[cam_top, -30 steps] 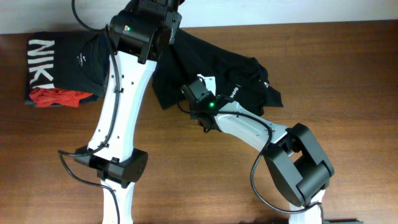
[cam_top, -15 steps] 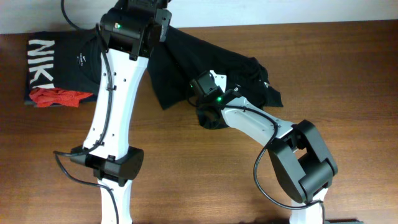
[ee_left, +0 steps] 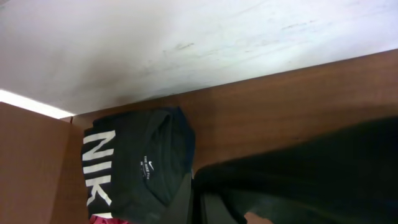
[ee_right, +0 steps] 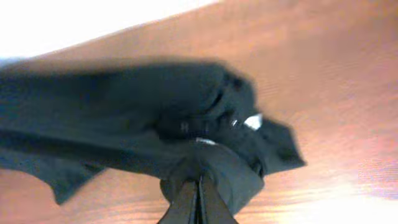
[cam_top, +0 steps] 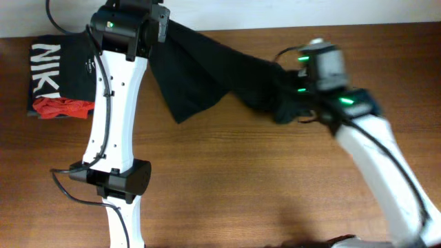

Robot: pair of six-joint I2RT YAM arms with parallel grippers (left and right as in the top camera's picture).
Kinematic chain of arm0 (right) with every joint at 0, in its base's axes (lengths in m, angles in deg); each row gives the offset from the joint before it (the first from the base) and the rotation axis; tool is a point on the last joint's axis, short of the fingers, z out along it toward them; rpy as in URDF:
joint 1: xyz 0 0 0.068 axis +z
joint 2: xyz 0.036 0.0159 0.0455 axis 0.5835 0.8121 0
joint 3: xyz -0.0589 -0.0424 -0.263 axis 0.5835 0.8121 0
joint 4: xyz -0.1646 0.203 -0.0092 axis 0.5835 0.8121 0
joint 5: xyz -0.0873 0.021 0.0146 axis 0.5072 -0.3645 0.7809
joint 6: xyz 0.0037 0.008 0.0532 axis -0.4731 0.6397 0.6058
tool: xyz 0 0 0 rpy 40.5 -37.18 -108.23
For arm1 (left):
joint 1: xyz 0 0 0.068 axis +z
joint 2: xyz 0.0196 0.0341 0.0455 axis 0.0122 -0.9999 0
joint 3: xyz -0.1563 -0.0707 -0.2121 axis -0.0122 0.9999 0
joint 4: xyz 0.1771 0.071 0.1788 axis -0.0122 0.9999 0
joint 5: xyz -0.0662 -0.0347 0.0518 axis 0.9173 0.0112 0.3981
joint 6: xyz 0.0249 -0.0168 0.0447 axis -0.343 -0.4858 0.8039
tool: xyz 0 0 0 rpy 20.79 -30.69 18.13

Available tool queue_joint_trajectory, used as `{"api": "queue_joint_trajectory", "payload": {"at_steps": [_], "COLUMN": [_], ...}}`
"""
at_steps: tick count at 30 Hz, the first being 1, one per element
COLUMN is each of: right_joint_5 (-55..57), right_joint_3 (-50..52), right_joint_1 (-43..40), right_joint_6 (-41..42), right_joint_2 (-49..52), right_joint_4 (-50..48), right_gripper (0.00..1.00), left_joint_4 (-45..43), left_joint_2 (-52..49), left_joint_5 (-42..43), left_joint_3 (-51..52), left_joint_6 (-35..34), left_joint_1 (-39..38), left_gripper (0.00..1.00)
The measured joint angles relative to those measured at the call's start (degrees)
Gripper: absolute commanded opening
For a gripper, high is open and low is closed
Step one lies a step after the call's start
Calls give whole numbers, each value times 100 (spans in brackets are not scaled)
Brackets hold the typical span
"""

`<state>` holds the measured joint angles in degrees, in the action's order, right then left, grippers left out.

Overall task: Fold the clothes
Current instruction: 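Lift the t-shirt with both grippers and stretch it apart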

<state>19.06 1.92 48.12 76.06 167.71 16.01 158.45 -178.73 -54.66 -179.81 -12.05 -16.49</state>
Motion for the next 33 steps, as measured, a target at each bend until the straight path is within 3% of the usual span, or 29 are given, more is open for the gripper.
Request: {"api": "queue_joint_trajectory", "payload": {"at_steps": [9, 16, 21, 26, 33], "right_joint_5": [-691, -903, -960, -986, -1102], "right_joint_3": [-1408, -3377, -4118, -4175, -4190], "right_joint_1": [-1360, -1545, -1545, -1545, -1589], "right_joint_6": [-1102, -1617, -1766, -1836, -2162], "right_joint_2": [-1255, -1718, -1954, -1845, -658], "right_joint_4": [1615, 2964, 3519, 3641, 3893], "right_gripper": [4, 4, 4, 4, 4], "left_joint_4": [28, 358, 925, 1200, 1279], "left_joint_2": [719, 2524, 3429, 3508, 2736], "left_joint_5": [348, 490, 599, 621, 428], "left_joint_3": [2, -11, -50, -44, 415], "left_joint_6": [2, 2, -17, -63, -234], "left_joint_1": [-164, -404, -560, -560, -494], "left_gripper": [0, 0, 0, 0, 0]}}
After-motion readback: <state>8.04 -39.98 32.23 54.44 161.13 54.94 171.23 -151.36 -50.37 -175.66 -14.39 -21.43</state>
